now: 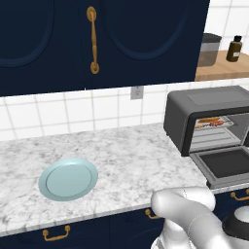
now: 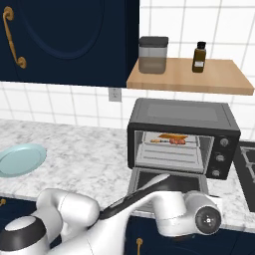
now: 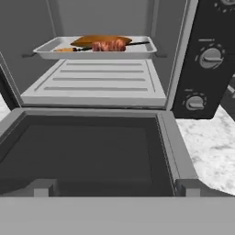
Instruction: Pick up the kebab skewer and baguette bread, and place them inside the toaster oven. Close the toaster oven door and start by setting the timer.
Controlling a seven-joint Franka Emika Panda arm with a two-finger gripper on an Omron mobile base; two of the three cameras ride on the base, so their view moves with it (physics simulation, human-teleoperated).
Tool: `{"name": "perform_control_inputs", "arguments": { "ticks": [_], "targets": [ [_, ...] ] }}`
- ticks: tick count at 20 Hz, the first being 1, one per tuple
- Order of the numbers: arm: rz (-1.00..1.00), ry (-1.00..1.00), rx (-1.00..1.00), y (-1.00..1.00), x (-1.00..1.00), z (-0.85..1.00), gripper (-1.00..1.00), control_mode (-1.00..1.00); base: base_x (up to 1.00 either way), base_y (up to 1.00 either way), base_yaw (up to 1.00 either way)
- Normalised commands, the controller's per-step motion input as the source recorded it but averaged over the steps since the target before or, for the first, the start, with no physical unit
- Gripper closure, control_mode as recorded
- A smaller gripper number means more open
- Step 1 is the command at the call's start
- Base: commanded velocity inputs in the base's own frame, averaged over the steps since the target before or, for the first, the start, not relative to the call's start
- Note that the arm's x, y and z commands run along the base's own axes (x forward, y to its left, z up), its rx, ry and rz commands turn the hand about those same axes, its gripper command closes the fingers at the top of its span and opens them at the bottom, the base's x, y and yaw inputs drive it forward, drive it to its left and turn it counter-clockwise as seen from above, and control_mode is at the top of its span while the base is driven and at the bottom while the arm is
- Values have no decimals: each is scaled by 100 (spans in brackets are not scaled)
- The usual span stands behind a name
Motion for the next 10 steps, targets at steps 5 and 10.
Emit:
{"name": "perform_control_inputs", "arguments": {
  "ticks": [5, 10],
  "targets": [
    [9, 4, -2, 0, -72, -54, -100, -100, 0, 0, 0],
    [2, 0, -1, 12, -41, -58, -100, -100, 0, 0, 0]
  ]
}}
